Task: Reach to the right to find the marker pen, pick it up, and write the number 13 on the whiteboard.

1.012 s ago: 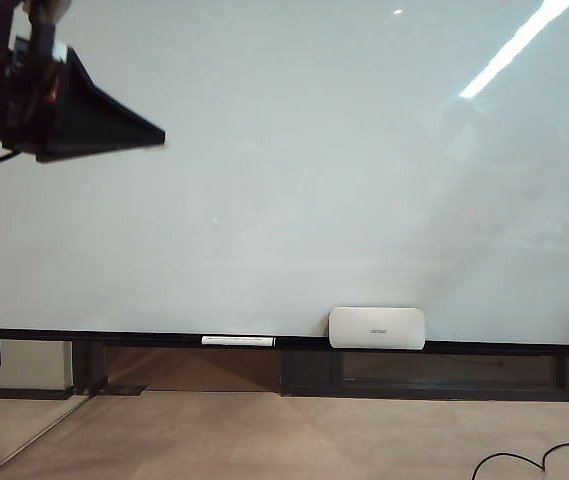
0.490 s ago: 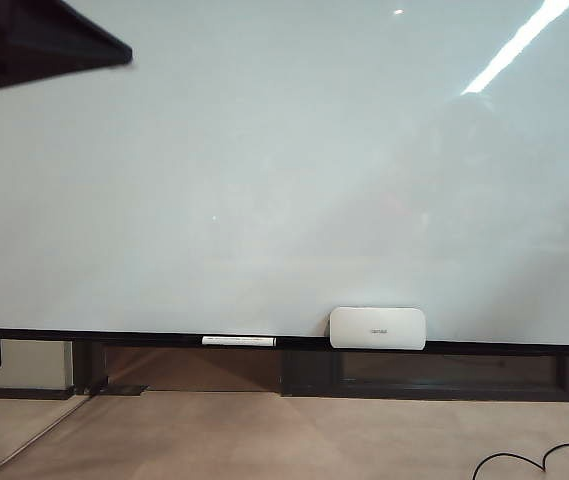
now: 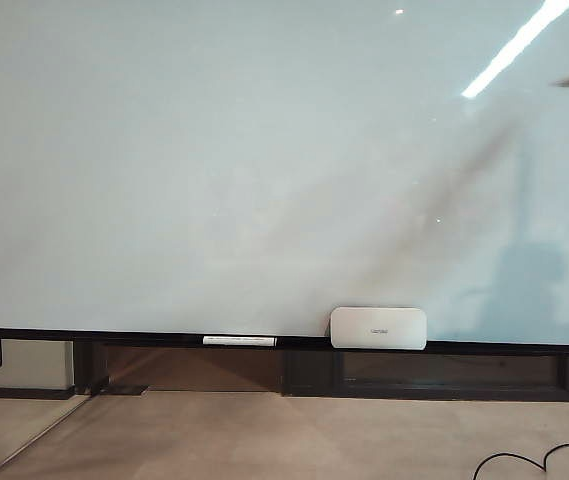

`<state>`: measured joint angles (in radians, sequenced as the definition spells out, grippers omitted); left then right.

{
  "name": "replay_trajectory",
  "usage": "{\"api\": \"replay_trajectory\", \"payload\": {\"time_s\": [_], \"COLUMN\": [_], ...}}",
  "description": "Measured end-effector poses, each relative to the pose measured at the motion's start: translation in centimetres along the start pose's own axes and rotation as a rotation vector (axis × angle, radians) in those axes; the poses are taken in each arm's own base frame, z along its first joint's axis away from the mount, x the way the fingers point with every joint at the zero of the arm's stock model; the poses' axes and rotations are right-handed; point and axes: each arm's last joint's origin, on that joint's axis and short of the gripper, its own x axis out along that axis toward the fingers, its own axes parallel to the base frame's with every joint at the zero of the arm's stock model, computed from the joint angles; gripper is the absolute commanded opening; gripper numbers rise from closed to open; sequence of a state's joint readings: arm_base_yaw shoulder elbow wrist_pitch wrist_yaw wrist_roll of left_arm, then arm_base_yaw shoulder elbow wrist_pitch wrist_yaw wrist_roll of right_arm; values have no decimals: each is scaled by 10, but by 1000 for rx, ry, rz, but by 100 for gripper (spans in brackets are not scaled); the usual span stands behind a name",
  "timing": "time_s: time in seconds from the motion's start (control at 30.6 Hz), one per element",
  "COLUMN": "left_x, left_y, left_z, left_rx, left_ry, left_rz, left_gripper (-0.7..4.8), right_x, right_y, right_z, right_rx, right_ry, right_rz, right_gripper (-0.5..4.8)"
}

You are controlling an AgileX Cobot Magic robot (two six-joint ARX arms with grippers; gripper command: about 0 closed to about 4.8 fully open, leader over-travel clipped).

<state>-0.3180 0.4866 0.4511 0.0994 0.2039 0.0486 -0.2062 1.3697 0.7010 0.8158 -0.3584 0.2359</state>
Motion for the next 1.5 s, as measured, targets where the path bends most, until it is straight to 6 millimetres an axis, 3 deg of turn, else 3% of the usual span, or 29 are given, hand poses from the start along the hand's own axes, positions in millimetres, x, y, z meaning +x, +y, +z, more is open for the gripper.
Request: {"api": "replay_trajectory", "payload": {"time_s": [0.23,0.33,0.56,0.88,1.04,1.5], "left_x": [0,-1,-2,-2,0,0], "left_y": [2,2,3,3,1,0], "left_z": [6,6,15,31,35,37], "left_rx": [61,85,103,163,185,192], "left_ry": [-1,0,-37,-86,-133,-157], "left_rz": [50,51,86,77,-6,-37], "left_gripper": [-6,-6,-6,-6,-6,-6], "right_x": [18,28,55,87,100,101], "right_y": [69,95,133,171,188,211], "right_z": [-10,-1,20,38,34,38], "right_rx": [34,37,34,39,11,-47], "right_ry": [31,11,20,-5,-9,-128], "right_rz": [183,264,354,433,451,281], "right_gripper": [-6,-6,-6,-6,-5,-6]}}
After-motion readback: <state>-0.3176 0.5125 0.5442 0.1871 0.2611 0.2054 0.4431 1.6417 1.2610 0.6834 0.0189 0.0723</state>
